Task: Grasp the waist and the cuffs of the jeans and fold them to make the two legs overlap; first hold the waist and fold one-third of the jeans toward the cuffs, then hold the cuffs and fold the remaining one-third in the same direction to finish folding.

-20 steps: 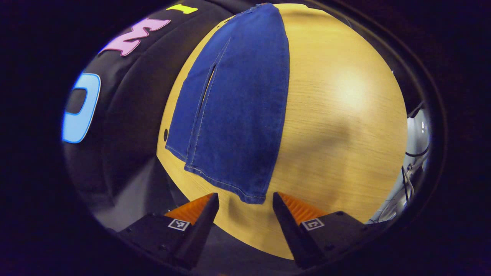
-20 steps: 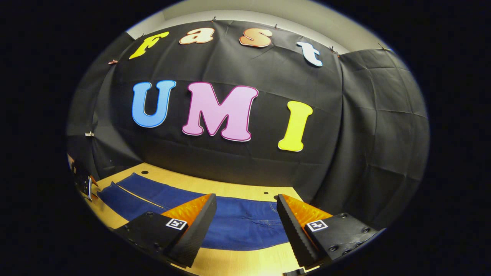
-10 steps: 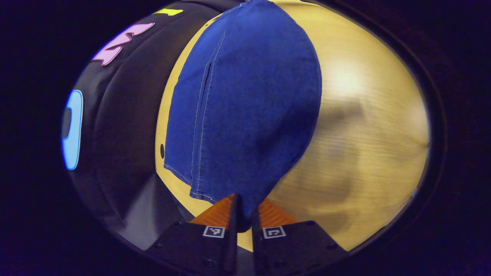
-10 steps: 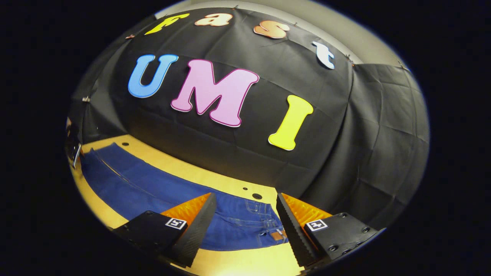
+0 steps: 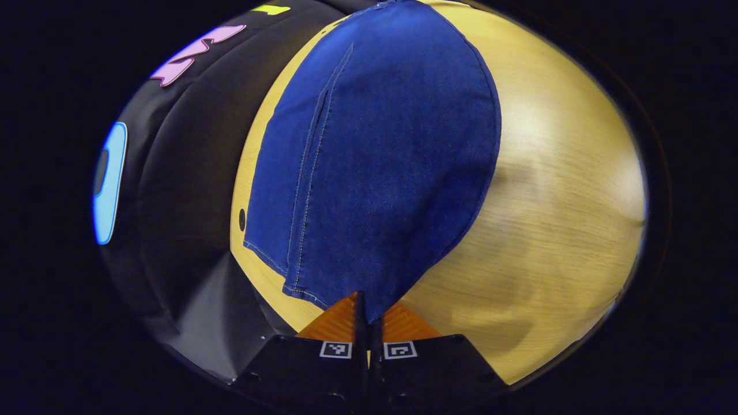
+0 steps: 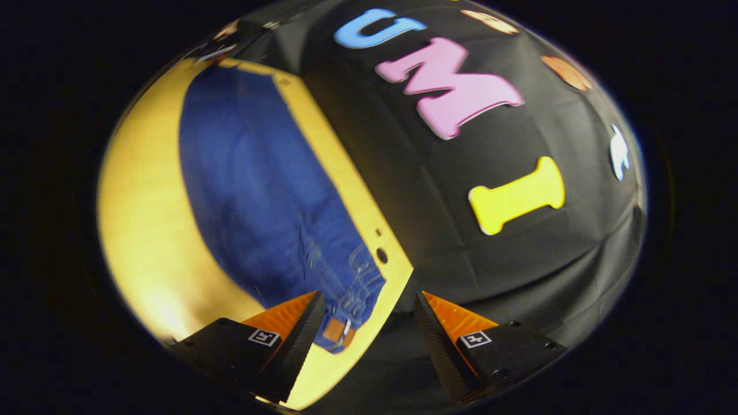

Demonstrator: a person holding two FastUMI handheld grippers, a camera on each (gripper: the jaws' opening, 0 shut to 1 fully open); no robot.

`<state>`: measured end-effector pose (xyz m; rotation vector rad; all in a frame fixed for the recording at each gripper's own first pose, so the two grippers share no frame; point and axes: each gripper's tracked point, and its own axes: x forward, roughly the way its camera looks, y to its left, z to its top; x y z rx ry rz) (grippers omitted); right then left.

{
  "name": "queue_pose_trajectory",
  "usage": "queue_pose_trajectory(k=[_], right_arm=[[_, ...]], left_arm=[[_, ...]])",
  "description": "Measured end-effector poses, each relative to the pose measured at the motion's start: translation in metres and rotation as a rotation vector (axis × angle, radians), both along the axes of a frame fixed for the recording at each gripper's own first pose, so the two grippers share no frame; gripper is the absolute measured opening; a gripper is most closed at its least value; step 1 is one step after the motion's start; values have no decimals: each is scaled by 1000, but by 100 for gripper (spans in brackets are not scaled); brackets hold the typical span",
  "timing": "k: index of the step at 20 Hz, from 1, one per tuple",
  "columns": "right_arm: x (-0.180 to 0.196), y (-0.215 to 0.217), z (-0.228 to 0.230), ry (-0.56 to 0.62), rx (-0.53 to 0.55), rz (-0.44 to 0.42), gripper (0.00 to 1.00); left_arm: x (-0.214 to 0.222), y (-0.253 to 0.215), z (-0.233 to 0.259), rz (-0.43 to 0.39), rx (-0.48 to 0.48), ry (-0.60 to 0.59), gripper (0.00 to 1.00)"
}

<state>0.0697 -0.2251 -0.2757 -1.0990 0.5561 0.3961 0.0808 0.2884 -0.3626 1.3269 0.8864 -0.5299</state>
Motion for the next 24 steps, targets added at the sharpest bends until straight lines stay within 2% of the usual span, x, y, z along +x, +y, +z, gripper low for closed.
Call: queue_pose_trajectory(k=[4, 6, 8, 11, 12, 15, 17, 19, 20, 21, 24], right_arm=[[-12, -53, -63, 169, -230, 86, 96], [-20, -73, -93, 241, -294, 106, 96], [-19, -79, -119, 272, -295, 104, 96], [3, -81, -124, 211, -305, 106, 93], [11, -73, -125, 195, -303, 134, 94], [35, -51, -126, 113, -384, 285, 94], [45, -48, -134, 86, -394, 309, 93], [53, -51, -144, 103, -358, 275, 82], [54, -51, -153, 131, -327, 252, 68], [55, -54, -156, 144, -313, 227, 70], [50, -53, -159, 169, -288, 193, 28]], left_arm=[[0, -1, -1, 21, 17, -16, 6], [1, -1, -1, 34, 23, -20, 6], [2, -1, -1, 59, 26, -28, 6], [1, -1, 0, 94, 40, -27, 6], [1, -2, 0, 99, 47, -22, 6], [1, -2, -1, 121, 59, -6, 5], [1, -2, 0, 127, 63, -6, 6], [1, -1, 0, 138, 62, -13, 6], [2, -1, -1, 146, 60, -20, 6], [3, -2, 0, 152, 58, -26, 6], [4, -3, -1, 163, 58, -41, 6]])
